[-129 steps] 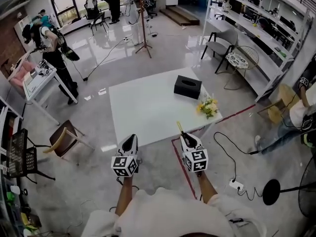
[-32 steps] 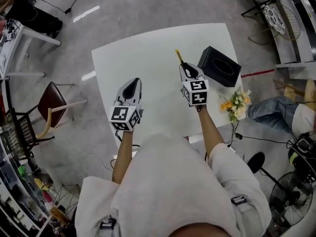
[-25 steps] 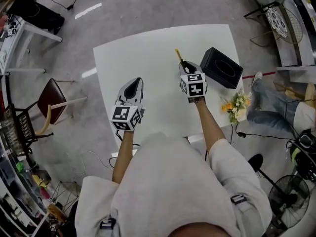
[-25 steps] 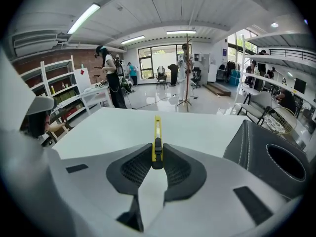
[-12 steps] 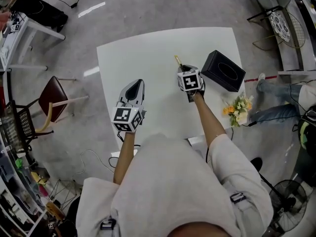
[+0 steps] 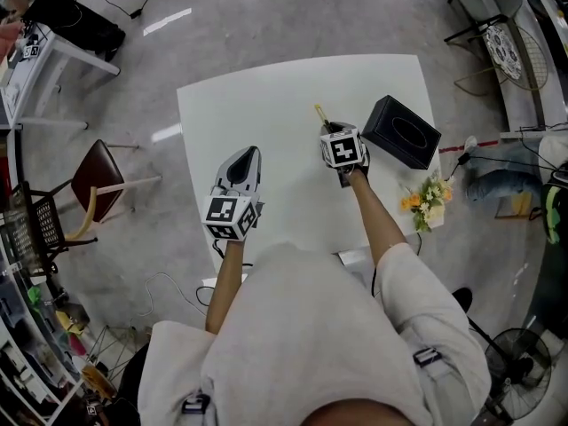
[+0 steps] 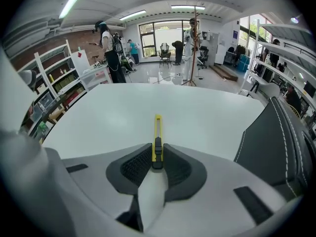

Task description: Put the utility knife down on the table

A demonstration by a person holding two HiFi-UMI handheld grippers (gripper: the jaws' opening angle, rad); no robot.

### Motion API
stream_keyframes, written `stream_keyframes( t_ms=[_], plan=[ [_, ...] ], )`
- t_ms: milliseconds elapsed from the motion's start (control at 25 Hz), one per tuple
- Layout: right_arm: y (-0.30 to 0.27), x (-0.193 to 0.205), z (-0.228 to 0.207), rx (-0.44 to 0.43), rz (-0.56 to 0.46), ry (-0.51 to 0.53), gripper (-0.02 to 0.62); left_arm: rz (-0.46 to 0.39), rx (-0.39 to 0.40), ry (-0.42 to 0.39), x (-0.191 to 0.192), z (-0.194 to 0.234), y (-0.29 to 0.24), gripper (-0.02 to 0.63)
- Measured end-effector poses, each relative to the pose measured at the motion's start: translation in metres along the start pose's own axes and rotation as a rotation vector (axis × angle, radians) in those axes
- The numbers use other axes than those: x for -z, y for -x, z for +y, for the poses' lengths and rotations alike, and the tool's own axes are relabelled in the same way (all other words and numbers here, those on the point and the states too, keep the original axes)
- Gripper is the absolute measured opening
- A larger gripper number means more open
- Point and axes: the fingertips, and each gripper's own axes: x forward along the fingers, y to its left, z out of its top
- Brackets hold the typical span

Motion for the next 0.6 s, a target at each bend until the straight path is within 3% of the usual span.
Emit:
stream_keyframes(
  t_ms=[80,160,280,600],
  plan=[
    [0.004,-0.001,0.001,-0.009,0.002,0.003,0.085,-0.002,-0.002,-0.002,-0.001,0.0,0.002,0.02],
    [0.005,-0.003,0.004,-0.03,0.005,0.011,0.138,-0.004,-0.006,-0.005,-0.002,0.001,0.003,0.02],
    [0.006,-0.002,0.004,-0.029,0.001,0.019,0.162,-0.009,-0.007,-0.01,-0.002,0.0,0.006,0.02],
    [0.033,-0.012,-0.001,-0.016,-0.12,-0.007,0.154,-0.032,-0.013,-0.022,-0.009,-0.002,0.013,0.02]
  ],
)
